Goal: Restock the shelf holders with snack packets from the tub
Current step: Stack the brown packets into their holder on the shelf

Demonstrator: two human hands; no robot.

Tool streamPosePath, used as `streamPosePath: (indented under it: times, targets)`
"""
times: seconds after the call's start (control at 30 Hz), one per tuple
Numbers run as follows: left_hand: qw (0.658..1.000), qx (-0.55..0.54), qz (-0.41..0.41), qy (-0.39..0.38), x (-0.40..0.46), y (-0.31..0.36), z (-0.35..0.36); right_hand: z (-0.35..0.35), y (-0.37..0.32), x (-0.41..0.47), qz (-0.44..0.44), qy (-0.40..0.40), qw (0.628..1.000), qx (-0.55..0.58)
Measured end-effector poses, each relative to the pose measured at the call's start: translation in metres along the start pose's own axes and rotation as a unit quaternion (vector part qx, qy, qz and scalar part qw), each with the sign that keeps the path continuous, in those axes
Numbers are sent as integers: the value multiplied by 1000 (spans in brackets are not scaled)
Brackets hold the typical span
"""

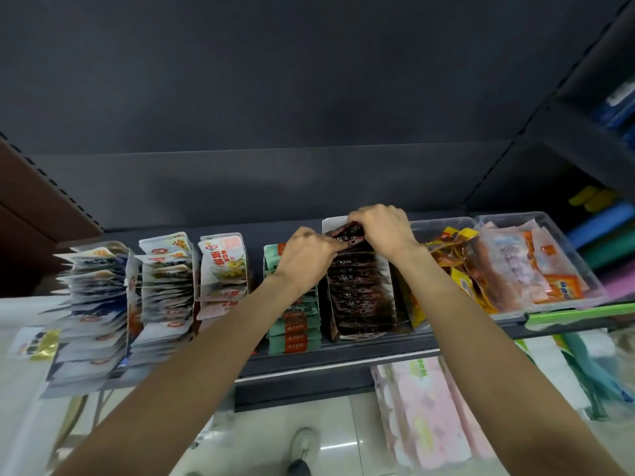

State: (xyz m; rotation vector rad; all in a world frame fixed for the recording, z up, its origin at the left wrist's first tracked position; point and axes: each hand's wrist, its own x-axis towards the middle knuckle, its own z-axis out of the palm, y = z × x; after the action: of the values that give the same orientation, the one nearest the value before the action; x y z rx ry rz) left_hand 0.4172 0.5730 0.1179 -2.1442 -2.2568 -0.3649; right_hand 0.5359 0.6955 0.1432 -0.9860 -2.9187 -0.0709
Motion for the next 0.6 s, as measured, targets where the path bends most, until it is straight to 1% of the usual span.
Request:
streamPosePath:
  times: [0.13, 0.2, 0.23, 0.27, 0.3, 0.33, 0.37, 0.4, 0.43, 0.47, 0.5, 0.53, 0.6]
  targets:
    - [1000, -6, -5, 9, -1, 2, -1, 3, -4, 8, -1, -45, 999, -25]
    - [999, -33, -17, 17, -6, 2, -4, 3, -3, 4, 11, -44, 999, -12]
    - [997, -62, -26, 29, -10, 2, -9, 1, -3, 0, 27, -26, 999, 14]
    - [993, -95, -37, 53, -16, 1, -16, -3, -5, -7, 43, 18, 998, 53]
    - [986, -131, -49, 88, -24, -2, -24, -8, -10, -15, 56, 84, 990, 102]
    - [975, -168, -64, 127, -34, -5, -34, -14, -18, -23, 67, 159, 972, 160]
    - [962, -203, -82, 166, -46, -9, -45, -22, -29, -33, 72, 225, 946, 223]
    - [944, -239, -104, 202, -60, -14, -55, -30, -44, -43, 72, 270, 917, 285]
    - [922, -283, -132, 230, -77, -20, -65, -38, -62, -51, 68, 293, 889, 345]
    - [893, -339, -167, 245, -95, -27, -74, -44, -83, -59, 61, 299, 863, 402]
    - [862, -393, -199, 251, -113, -35, -83, -49, -105, -66, 54, 291, 839, 457]
    - [838, -429, -219, 256, -133, -45, -90, -52, -127, -70, 50, 271, 816, 508]
    - [813, -453, -244, 271, -178, -68, -101, -51, -175, -75, 38, 202, 777, 595]
